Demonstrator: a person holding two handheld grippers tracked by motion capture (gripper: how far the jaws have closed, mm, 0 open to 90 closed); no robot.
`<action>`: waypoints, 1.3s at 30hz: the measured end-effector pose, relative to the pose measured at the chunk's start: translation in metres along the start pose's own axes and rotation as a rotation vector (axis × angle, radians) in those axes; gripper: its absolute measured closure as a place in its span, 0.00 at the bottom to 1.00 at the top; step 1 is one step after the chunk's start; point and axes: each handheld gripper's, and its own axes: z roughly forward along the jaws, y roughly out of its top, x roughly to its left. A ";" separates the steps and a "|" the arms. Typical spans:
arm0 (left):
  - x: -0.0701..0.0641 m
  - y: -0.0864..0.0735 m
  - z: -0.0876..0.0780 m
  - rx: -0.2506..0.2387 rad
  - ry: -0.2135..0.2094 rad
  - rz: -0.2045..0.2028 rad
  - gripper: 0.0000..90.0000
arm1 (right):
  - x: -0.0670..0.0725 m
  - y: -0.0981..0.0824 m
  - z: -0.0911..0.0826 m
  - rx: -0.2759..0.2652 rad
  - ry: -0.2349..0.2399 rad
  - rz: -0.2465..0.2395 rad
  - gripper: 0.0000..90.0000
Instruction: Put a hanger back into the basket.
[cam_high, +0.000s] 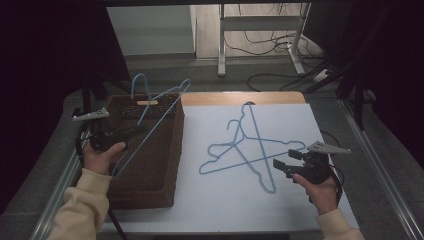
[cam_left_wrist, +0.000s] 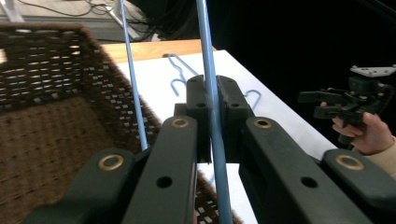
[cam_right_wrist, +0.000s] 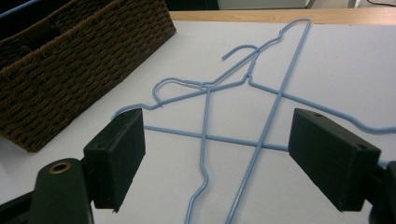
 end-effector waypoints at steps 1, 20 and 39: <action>0.003 -0.001 -0.002 0.004 -0.001 0.002 0.95 | 0.000 0.000 0.000 0.000 -0.001 0.001 0.21; 0.046 -0.024 -0.030 0.076 0.027 -0.043 0.95 | -0.001 -0.001 0.002 0.010 -0.011 0.009 0.21; 0.066 -0.040 -0.007 0.247 0.326 -0.028 0.80 | -0.001 -0.001 0.002 0.011 -0.007 0.009 0.21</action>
